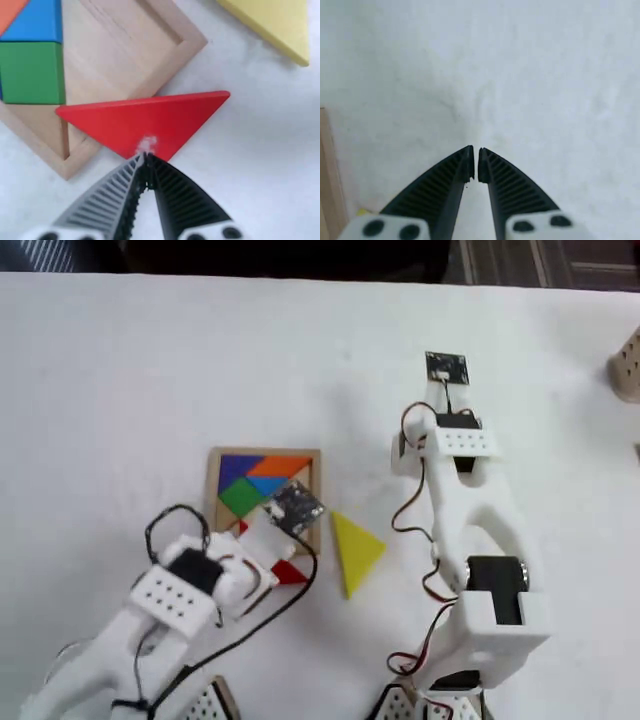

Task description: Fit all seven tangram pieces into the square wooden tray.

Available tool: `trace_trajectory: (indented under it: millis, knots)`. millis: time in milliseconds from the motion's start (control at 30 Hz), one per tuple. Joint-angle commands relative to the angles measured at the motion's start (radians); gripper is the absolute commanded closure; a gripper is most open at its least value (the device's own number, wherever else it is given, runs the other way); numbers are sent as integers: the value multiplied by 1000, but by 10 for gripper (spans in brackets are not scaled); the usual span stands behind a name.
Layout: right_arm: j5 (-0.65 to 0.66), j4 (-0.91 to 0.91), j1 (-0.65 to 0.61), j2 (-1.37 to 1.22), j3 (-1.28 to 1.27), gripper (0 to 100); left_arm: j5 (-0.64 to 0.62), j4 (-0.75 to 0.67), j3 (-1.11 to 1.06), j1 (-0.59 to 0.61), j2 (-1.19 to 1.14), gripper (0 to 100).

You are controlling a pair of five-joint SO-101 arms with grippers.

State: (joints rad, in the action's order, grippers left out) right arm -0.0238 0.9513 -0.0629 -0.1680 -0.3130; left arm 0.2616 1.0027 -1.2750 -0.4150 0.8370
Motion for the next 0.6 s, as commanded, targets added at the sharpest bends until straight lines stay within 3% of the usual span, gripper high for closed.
trace_trajectory:
  millis: [0, 267, 567]
  knots:
    - [-5, -15, 5, 10, 52, 977, 81, 29, -35, -54, 124, 978]
    - [-5, -15, 5, 10, 52, 977, 157, 83, -28, -159, 96, 978]
    - [-5, -15, 5, 10, 52, 977, 109, 18, 117, -160, -344, 978]
